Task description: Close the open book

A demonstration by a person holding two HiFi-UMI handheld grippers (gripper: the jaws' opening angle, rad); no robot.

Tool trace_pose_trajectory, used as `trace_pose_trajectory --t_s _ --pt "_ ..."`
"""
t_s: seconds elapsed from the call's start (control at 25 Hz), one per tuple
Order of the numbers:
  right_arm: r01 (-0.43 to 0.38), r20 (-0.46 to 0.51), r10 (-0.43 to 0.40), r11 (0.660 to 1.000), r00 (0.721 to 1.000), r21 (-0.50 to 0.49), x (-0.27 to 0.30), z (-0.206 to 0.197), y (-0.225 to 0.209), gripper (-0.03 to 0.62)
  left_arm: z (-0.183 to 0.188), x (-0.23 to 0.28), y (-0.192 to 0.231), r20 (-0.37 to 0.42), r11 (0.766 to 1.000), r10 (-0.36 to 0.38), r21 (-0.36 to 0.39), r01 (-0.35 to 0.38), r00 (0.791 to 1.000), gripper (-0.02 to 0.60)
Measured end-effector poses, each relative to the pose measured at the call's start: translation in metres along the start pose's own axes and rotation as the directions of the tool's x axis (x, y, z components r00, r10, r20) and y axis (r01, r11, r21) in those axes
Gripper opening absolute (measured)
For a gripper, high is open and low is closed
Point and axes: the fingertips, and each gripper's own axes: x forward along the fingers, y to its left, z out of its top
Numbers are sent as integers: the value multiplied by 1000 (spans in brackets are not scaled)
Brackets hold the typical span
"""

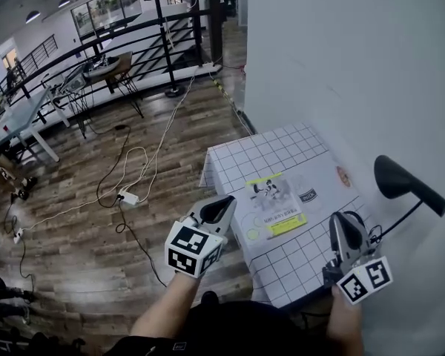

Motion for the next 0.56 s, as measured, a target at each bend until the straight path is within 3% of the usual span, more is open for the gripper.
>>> trace_pose_trajectory --t_s 0.56 --pt "-38 -45 40 998 998 41 5 -17 -1 3 -9 9 -3 -26 1000 -10 -20 9 1000 12"
